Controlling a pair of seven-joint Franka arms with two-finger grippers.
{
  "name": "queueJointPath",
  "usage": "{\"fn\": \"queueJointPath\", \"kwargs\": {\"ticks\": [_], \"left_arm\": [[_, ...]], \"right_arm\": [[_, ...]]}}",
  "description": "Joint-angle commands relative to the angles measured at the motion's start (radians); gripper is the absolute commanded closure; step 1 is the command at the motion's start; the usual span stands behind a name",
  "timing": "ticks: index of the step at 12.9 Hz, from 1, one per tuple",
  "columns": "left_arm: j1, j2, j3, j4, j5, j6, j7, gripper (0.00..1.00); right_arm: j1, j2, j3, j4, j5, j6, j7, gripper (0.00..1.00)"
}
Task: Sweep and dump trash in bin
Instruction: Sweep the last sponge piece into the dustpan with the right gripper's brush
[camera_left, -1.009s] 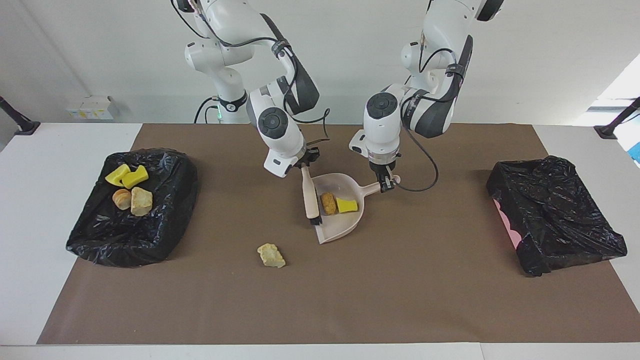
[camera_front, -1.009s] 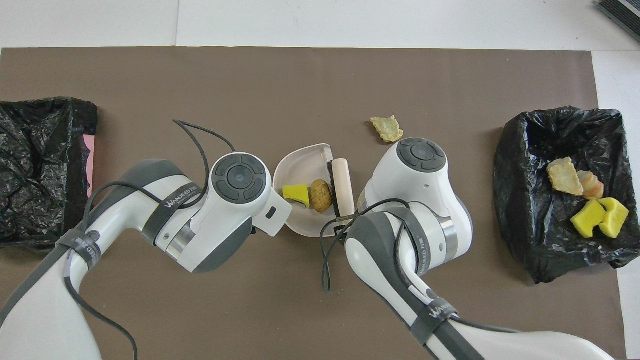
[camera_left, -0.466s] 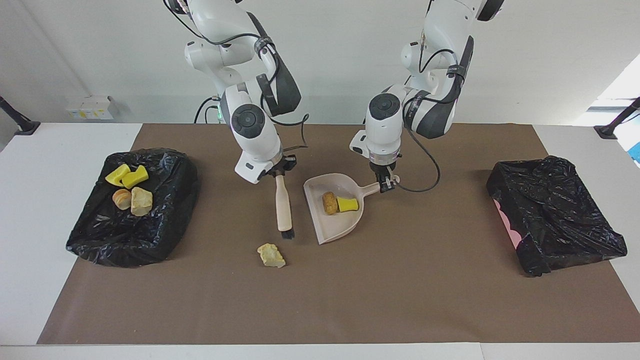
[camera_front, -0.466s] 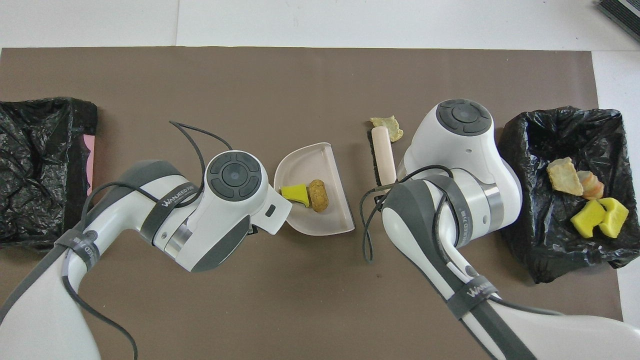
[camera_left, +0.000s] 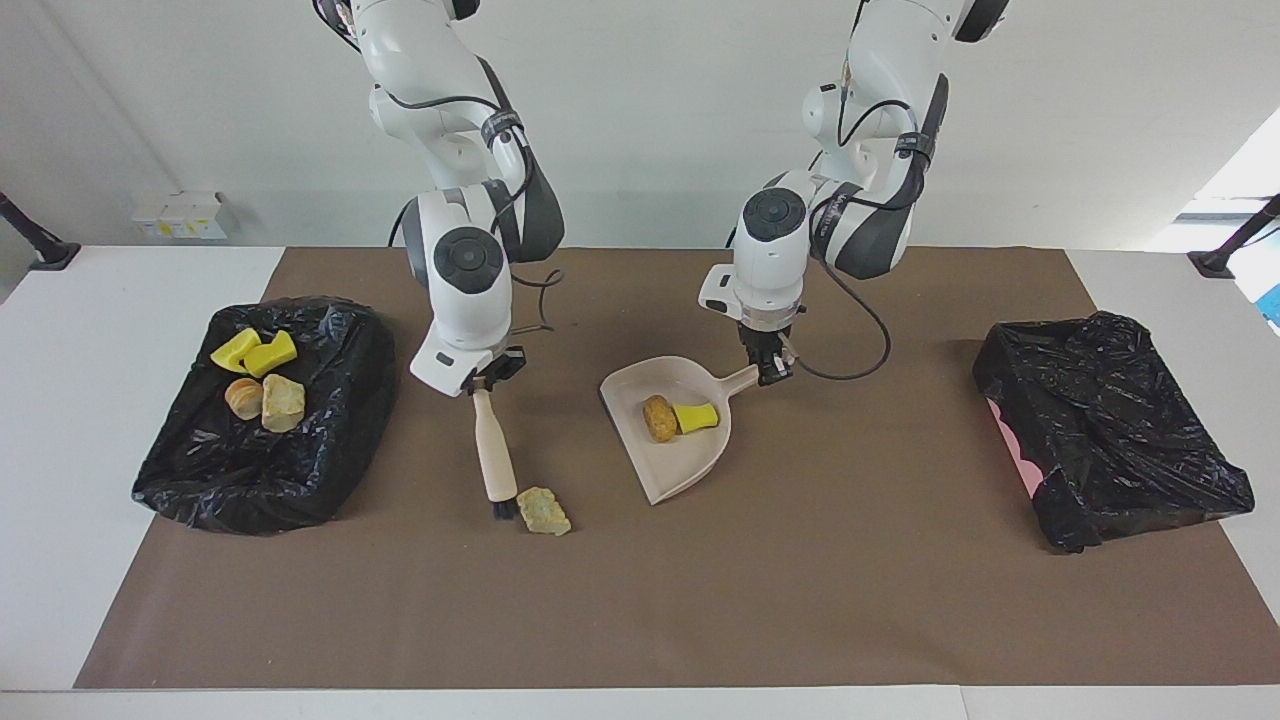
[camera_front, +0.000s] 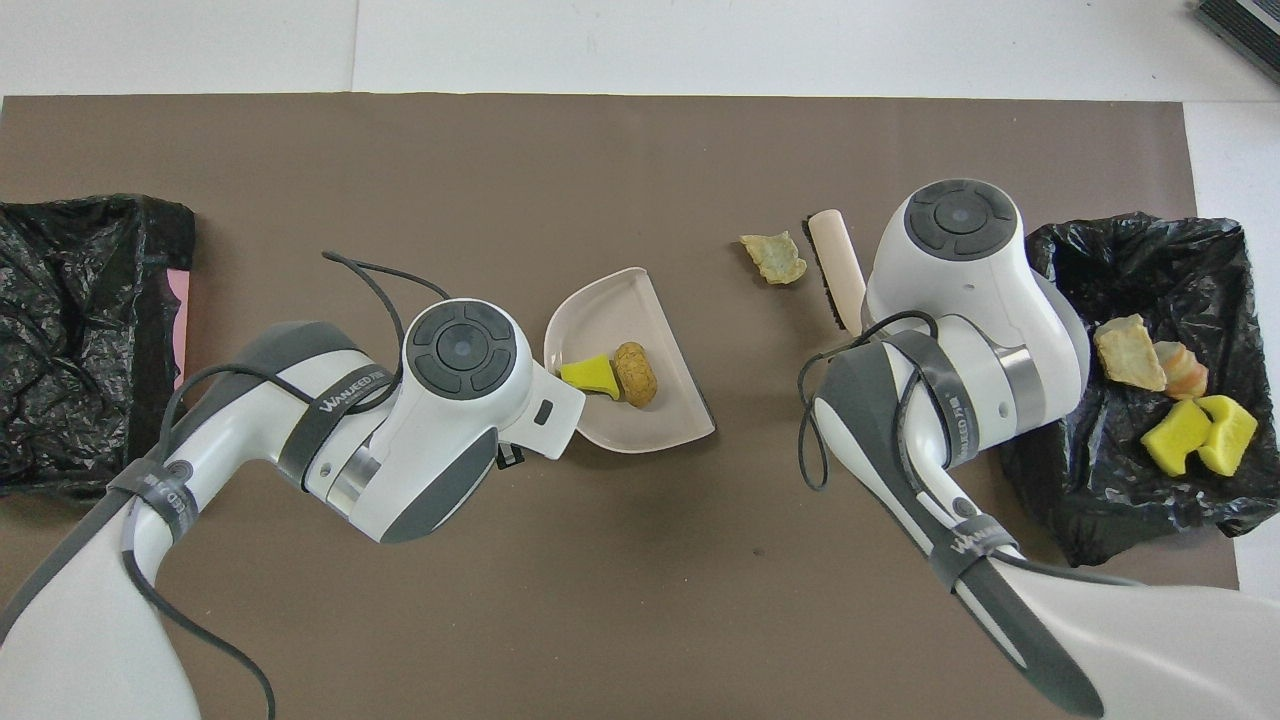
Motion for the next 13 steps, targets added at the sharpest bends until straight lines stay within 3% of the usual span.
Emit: {"fn": "queueJointPath", "kwargs": {"ticks": [1,5,8,13], "left_arm": [[-0.003,-0.034,0.011,-0.033,-0.013,0.030,-0.023,1.00],[-0.006,-0.039,0.011,-0.035,-0.012,0.019,-0.099,1.00],[-0.014,-0.060,0.011,-0.052,-0.003,0.008,-0.112,1.00],[-0.014,-0.069,0.010,-0.070,-0.003,0.013,-0.110,1.00]], "right_arm": [[-0.002,0.121,0.010,0.165,-0.077,-0.017,-0.051,1.00],[0.032,0.223,0.014,0.232,-0.108,-0.011,-0.052,1.00],[0.105,0.204,0.025,0.212,-0.081,-0.042,-0.052,1.00],[0.123,0.151,0.148,0.143,-0.050,-0.123,-0.093,1.00]]}}
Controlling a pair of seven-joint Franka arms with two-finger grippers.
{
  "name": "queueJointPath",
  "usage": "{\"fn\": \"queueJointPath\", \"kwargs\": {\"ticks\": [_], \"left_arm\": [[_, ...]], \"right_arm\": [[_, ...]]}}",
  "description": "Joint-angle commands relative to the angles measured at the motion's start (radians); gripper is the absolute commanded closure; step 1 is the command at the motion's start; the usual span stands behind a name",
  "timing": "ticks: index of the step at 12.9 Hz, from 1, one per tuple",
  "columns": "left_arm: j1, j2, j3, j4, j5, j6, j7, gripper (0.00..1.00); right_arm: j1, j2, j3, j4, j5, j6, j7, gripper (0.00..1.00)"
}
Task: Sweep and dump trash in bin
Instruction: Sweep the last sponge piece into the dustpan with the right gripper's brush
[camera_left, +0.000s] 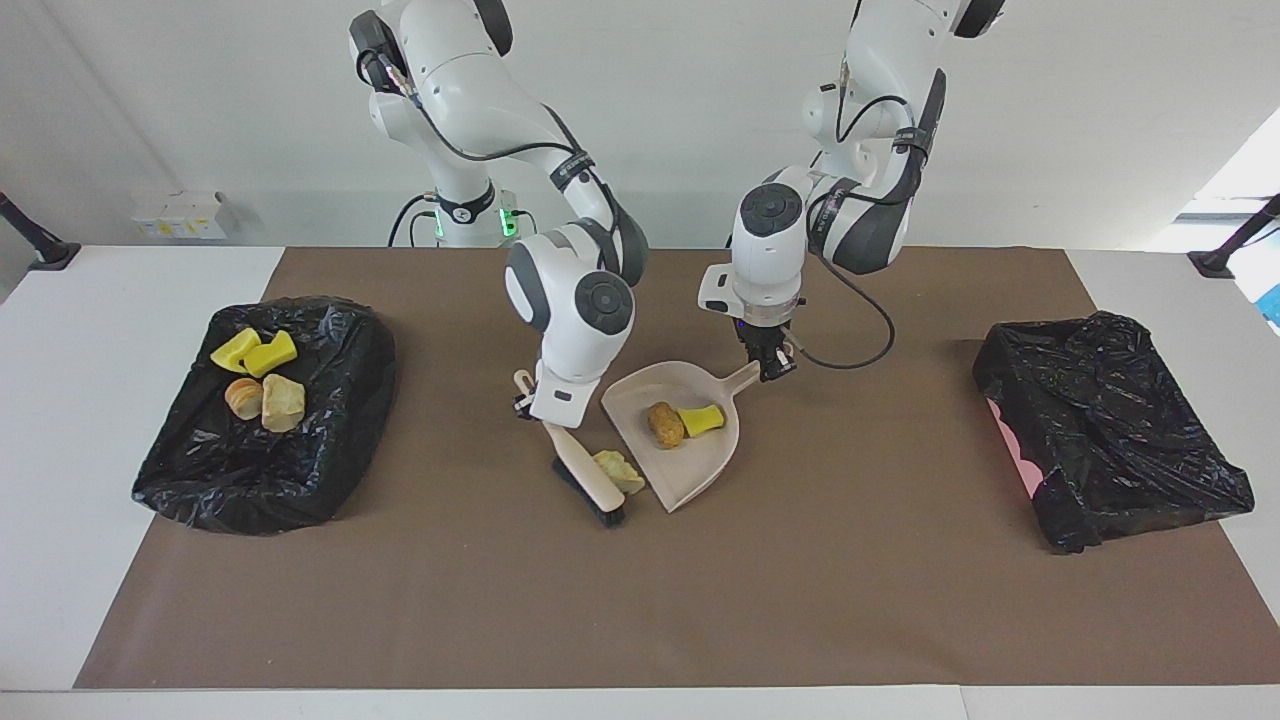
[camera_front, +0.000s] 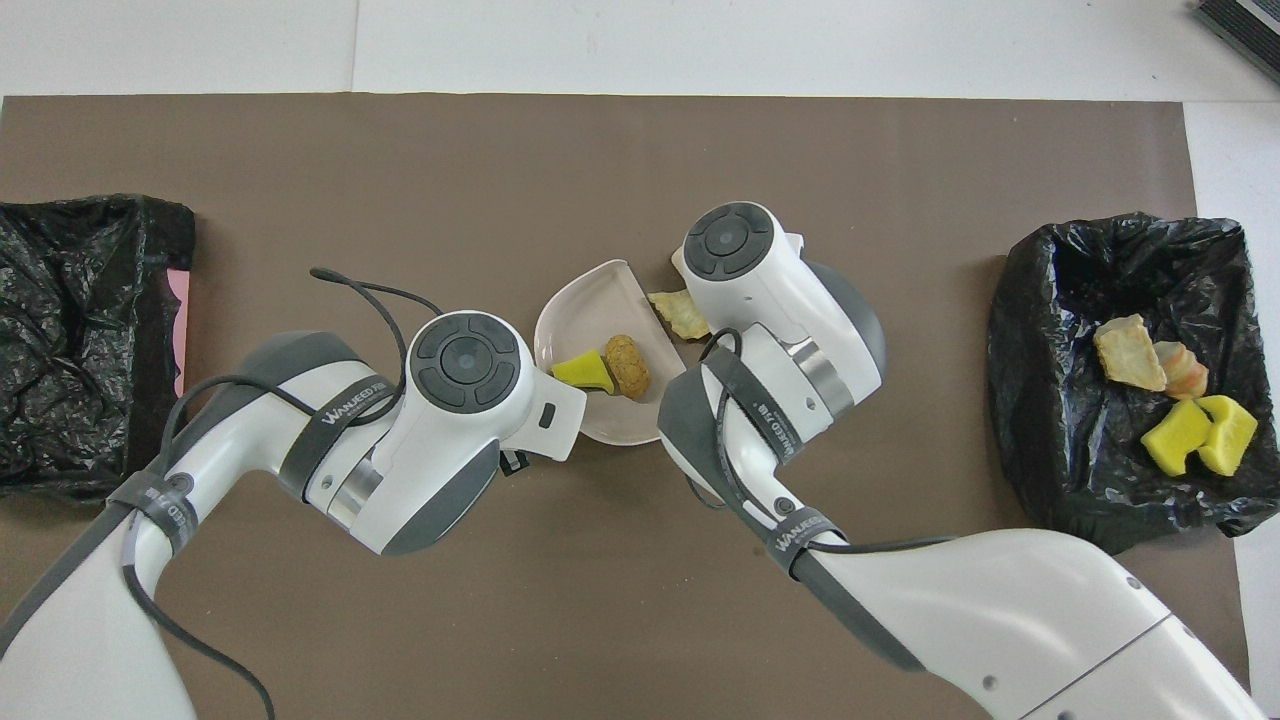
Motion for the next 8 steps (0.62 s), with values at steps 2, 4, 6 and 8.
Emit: {"fn": "queueJointPath", "kwargs": {"ticks": [2,4,6,8], "left_arm": [[-0.010,-0.042,0.012,-0.042,-0.002,0.021,-0.005,1.00],[-0.009,-0.042,0.012,-0.042,-0.002,0.025,0.012,1.00],[-0.005,-0.042,0.012,-0.042,-0.004,0.028,0.049,1.00],[0.001,-0.037,0.014,-0.042,-0.004,0.031,0.077,1.00]], "right_arm": [[-0.023,-0.070,0.057,-0.064,0.107,-0.071,-0.146,1.00],[-0.037,-0.084,0.054,-0.066,0.174,-0.095,-0.186,1.00],[-0.098,-0.072,0.056,-0.064,0.175,-0.079,-0.197,1.00],[-0.150,-0.067,0.054,-0.062,0.177,-0.075,-0.235,1.00]]}}
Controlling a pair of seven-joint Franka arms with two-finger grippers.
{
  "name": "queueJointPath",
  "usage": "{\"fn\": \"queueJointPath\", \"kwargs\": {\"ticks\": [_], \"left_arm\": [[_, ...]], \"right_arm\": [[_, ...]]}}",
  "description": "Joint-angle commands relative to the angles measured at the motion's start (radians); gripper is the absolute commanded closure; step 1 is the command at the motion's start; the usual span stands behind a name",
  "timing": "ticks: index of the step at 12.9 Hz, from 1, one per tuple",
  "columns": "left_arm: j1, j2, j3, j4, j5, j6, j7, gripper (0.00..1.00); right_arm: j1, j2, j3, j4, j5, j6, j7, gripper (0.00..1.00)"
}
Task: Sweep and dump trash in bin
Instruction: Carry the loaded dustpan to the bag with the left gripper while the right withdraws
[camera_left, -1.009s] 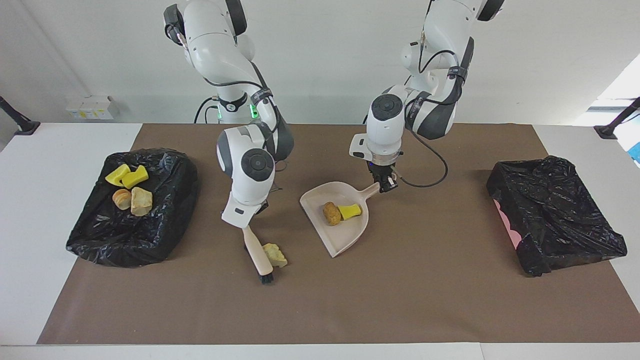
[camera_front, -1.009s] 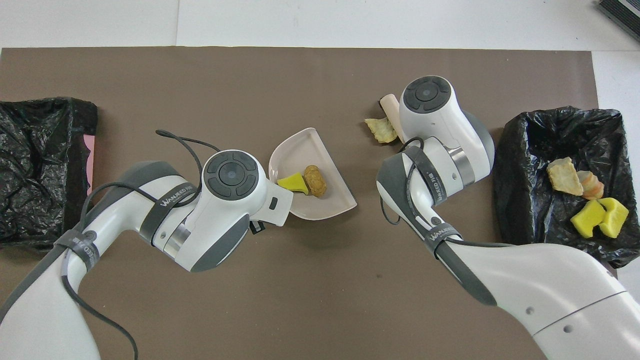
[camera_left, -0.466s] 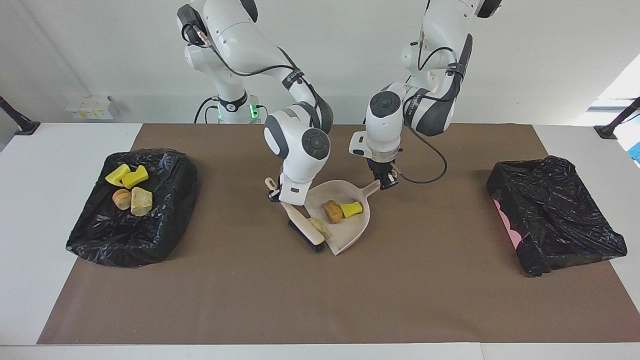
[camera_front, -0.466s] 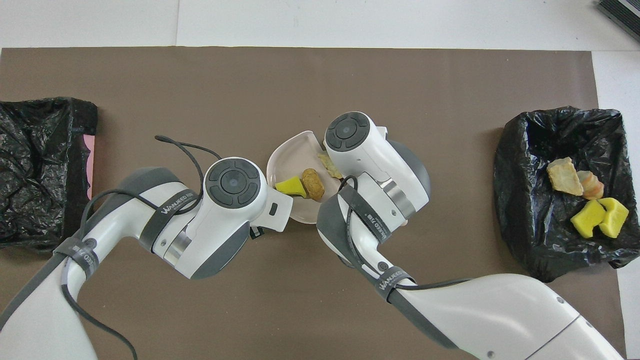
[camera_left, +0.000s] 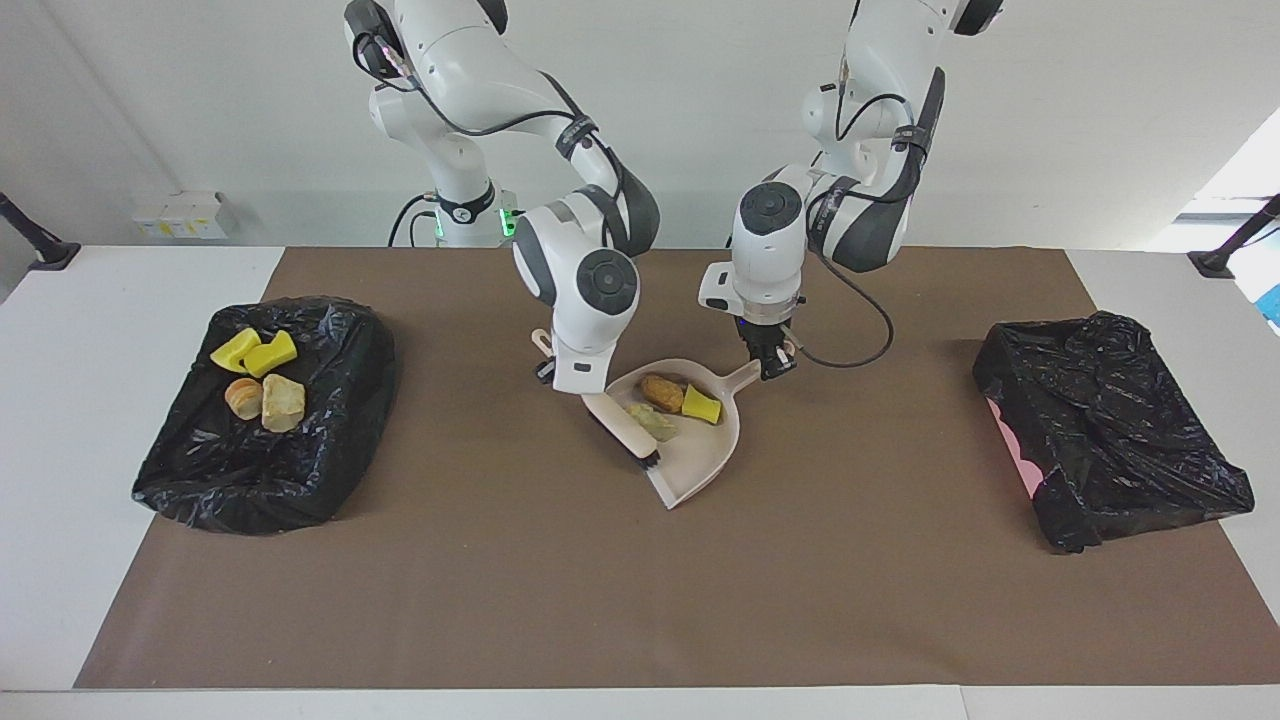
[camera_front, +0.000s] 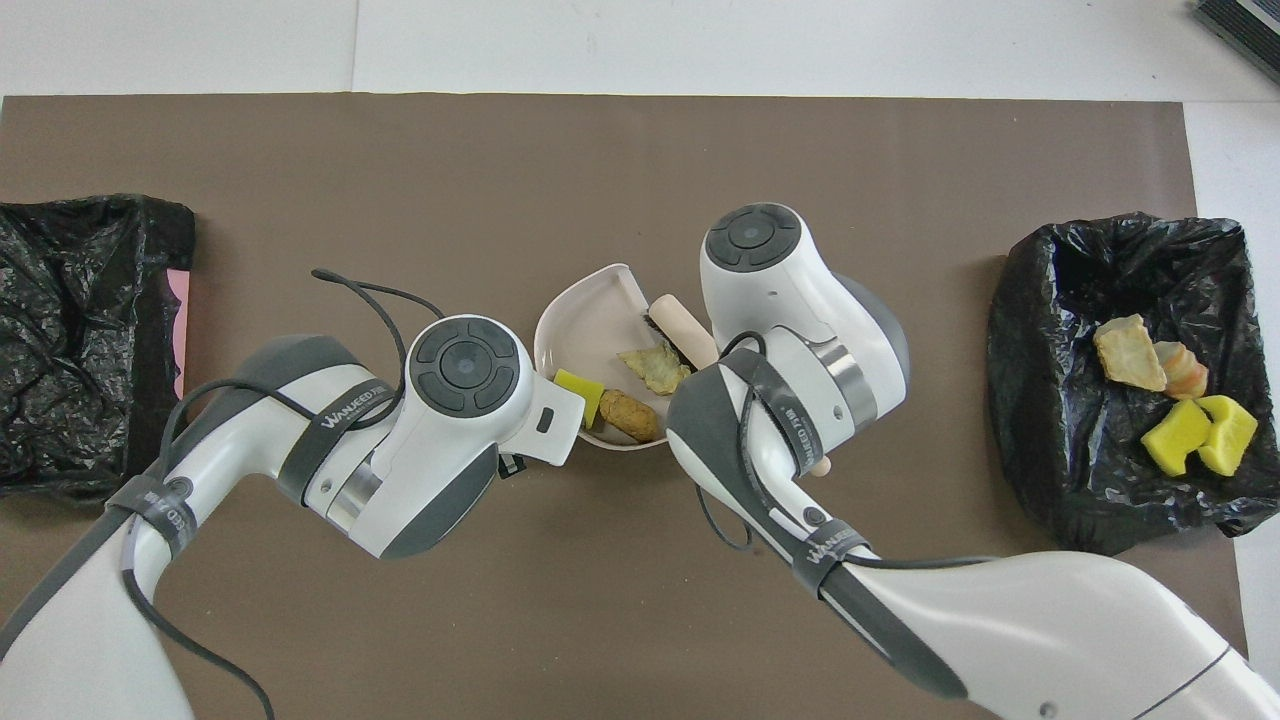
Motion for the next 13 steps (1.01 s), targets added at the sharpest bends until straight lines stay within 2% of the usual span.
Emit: {"fn": "queueJointPath", "kwargs": {"ticks": [1,3,6,8,10,12,13], "left_arm": [[0.000,-0.031,0.013,-0.036,-0.004,0.036,0.064,1.00],[0.008,-0.028,0.019,-0.034,-0.007,0.048,0.101,1.00],[0.006,-0.033,0.046,-0.020,-0.009,0.048,0.185,1.00],[0.006,-0.056,0.103,0.000,-0.017,0.034,0.313,1.00],[0.008,-0.091,0.149,0.001,-0.044,0.033,0.398,1.00],[0.008,-0.125,0.206,0.003,-0.066,0.007,0.501,1.00],[0.008,-0.145,0.239,0.004,-0.085,0.000,0.556,1.00]], "right_arm": [[-0.093,-0.011,0.015,-0.018,0.023,0.012,-0.049,1.00],[-0.135,-0.027,0.015,-0.018,0.025,-0.007,-0.041,1.00],[-0.141,-0.083,0.015,-0.019,0.028,-0.095,0.037,1.00],[-0.136,-0.110,0.017,-0.019,0.037,-0.145,0.119,1.00],[-0.118,-0.142,0.021,-0.019,0.043,-0.207,0.205,1.00],[-0.061,-0.173,0.021,-0.028,0.085,-0.273,0.320,1.00],[-0.025,-0.193,0.021,-0.057,0.124,-0.268,0.400,1.00]]}}
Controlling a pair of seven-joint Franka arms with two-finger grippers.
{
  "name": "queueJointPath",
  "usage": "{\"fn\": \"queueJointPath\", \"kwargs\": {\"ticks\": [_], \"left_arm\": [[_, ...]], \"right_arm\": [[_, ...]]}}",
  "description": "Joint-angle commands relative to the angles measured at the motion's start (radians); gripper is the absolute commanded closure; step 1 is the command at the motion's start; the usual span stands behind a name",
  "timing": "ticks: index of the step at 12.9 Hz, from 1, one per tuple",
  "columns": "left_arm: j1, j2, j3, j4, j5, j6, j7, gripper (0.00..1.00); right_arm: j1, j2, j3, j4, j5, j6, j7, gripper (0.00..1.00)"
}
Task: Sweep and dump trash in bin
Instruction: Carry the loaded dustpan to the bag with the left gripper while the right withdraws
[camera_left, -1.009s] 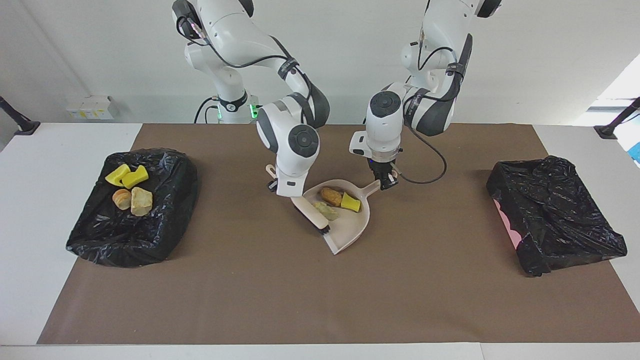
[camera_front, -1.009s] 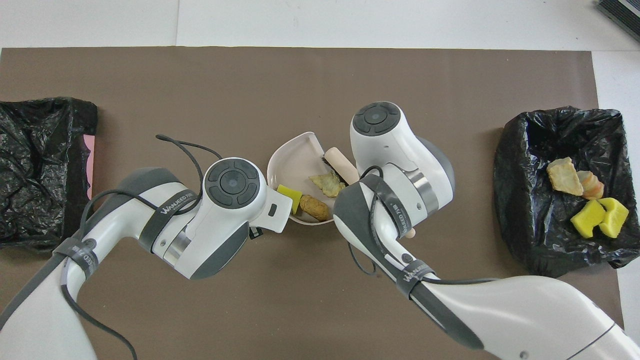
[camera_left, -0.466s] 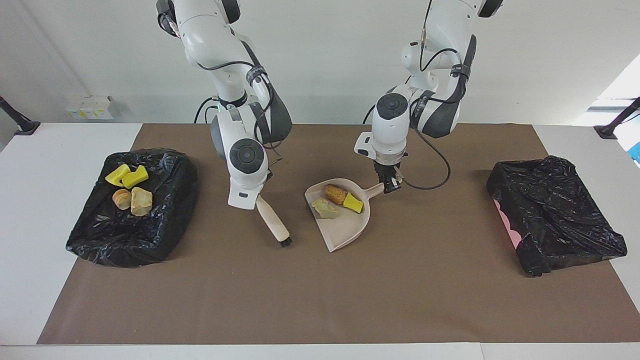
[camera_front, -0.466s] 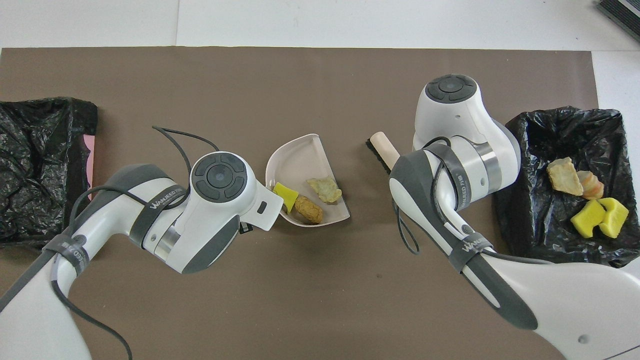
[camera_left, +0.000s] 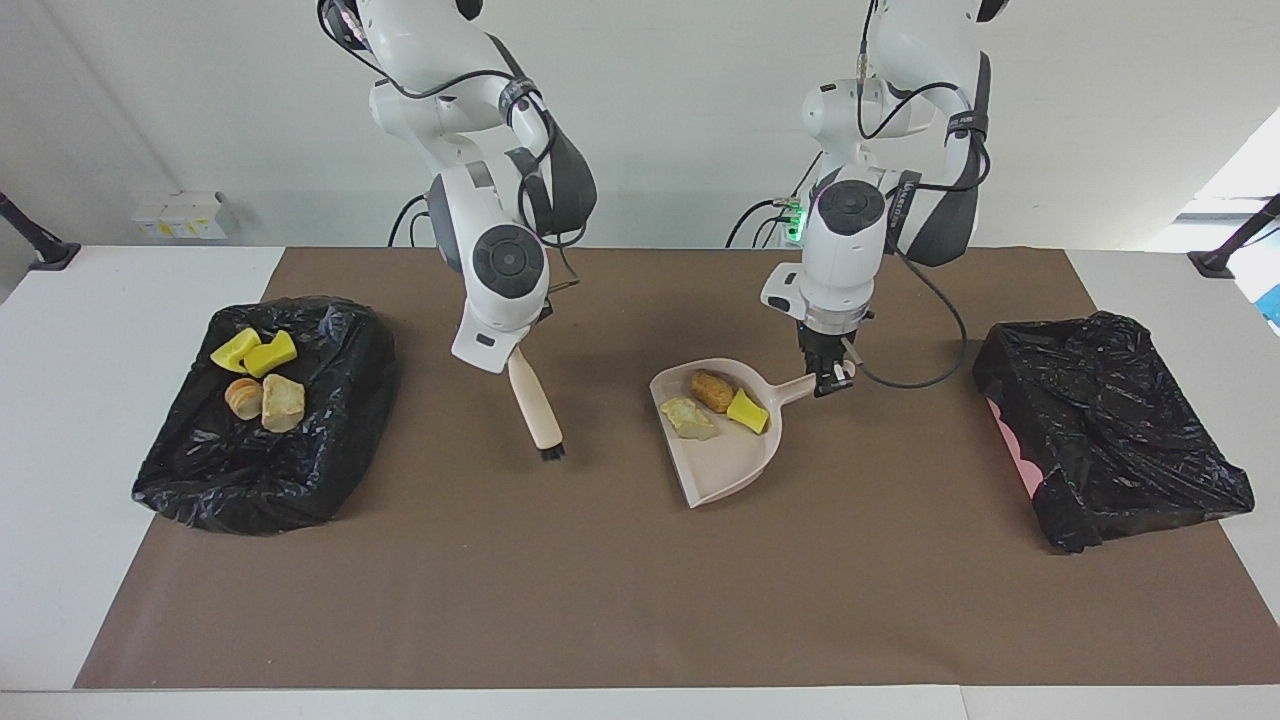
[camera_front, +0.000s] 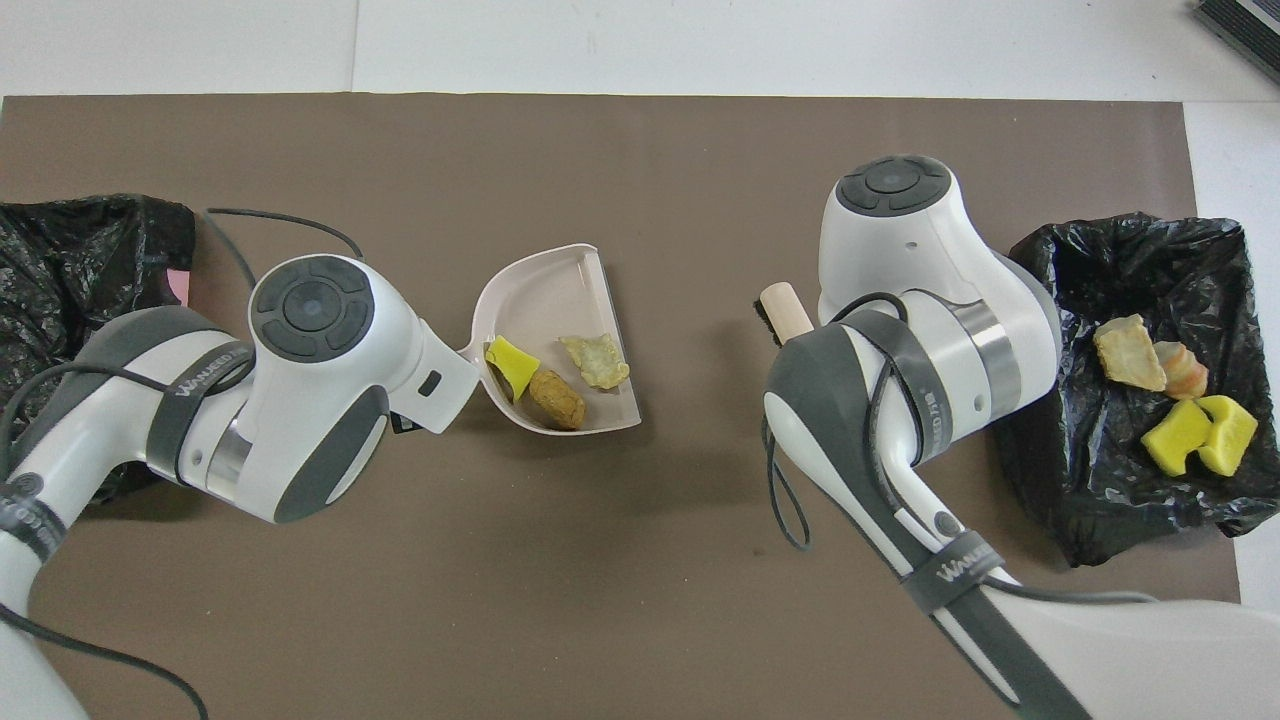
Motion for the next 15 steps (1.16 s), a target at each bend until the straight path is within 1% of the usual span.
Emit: {"fn": "queueJointPath", "kwargs": {"ticks": [1,2,3,5,7,8,10,12,14,15], "left_arm": [[-0.001,-0.078,0.076,-0.013,-0.057,-0.023,0.144,1.00],[0.001,-0.089,0.099,-0.013,-0.060,-0.031,0.181,1.00],[0.001,-0.104,0.129,-0.012,-0.061,-0.049,0.216,1.00],[-0.001,-0.137,0.211,-0.012,-0.072,-0.060,0.322,1.00],[-0.001,-0.160,0.305,-0.007,-0.080,-0.062,0.408,1.00],[0.001,-0.166,0.355,0.004,-0.087,-0.066,0.451,1.00],[0.001,-0.167,0.479,0.022,-0.161,-0.073,0.564,1.00],[0.001,-0.160,0.575,0.056,-0.184,-0.080,0.647,1.00],[0.002,-0.154,0.658,0.079,-0.186,-0.082,0.680,1.00],[0.002,-0.140,0.704,0.111,-0.186,-0.086,0.730,1.00]], "right_arm": [[0.074,-0.071,0.007,-0.085,0.100,0.016,0.186,1.00],[0.100,-0.079,0.008,-0.099,0.135,0.065,0.229,1.00],[0.138,-0.092,0.007,-0.114,0.169,0.084,0.266,1.00],[0.171,-0.103,0.008,-0.122,0.256,0.088,0.367,1.00],[0.240,-0.103,0.007,-0.126,0.270,0.107,0.458,1.00],[0.269,-0.102,0.008,-0.151,0.273,0.149,0.534,1.00],[0.333,-0.102,0.007,-0.211,0.331,0.250,0.612,1.00],[0.381,-0.097,0.008,-0.261,0.336,0.347,0.652,1.00],[0.410,-0.077,0.008,-0.286,0.338,0.392,0.661,1.00],[0.428,-0.064,0.008,-0.288,0.338,0.401,0.659,1.00]]}}
